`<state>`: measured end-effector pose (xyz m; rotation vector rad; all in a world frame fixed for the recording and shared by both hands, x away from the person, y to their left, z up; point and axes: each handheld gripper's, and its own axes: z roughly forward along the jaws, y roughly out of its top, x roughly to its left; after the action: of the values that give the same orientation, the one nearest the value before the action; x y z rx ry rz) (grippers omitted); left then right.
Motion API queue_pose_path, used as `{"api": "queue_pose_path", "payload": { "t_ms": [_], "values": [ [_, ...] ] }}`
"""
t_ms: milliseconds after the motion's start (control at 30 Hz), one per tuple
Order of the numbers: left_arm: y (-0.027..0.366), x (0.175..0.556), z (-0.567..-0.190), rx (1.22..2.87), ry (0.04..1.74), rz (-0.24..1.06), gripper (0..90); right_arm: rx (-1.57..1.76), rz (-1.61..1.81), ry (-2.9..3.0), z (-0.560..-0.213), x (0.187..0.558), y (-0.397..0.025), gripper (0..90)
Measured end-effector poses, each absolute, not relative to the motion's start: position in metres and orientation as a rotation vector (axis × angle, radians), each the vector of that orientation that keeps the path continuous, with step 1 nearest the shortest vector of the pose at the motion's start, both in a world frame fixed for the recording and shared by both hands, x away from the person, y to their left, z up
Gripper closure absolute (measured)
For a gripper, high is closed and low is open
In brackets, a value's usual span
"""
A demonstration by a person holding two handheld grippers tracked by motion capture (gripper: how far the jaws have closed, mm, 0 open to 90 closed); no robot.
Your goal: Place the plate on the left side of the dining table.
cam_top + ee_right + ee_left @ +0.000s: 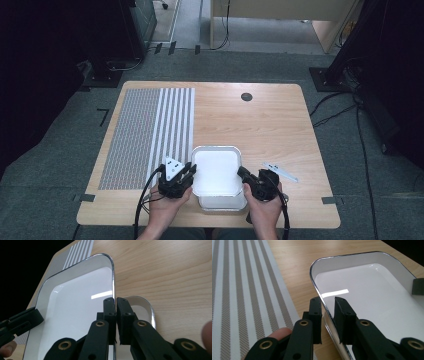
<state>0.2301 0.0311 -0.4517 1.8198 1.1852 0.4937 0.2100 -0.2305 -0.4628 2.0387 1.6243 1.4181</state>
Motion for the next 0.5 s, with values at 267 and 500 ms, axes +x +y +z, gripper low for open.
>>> {"api": "queue_pose_path", "payload": {
  "t_ms": [267, 500],
  "values": [
    [0.055, 0.237, -0.445, 1.777, 1.204, 0.54, 79.8, 2.021, 1.421, 1.658, -0.458, 0.223, -0.205, 88.0],
    [0.075, 0.247, -0.446, 1.77, 1.253, 0.563, 81.8, 2.008, 1.408, 1.709, -0.458, 0.235, -0.182, 87.9]
  ]
}}
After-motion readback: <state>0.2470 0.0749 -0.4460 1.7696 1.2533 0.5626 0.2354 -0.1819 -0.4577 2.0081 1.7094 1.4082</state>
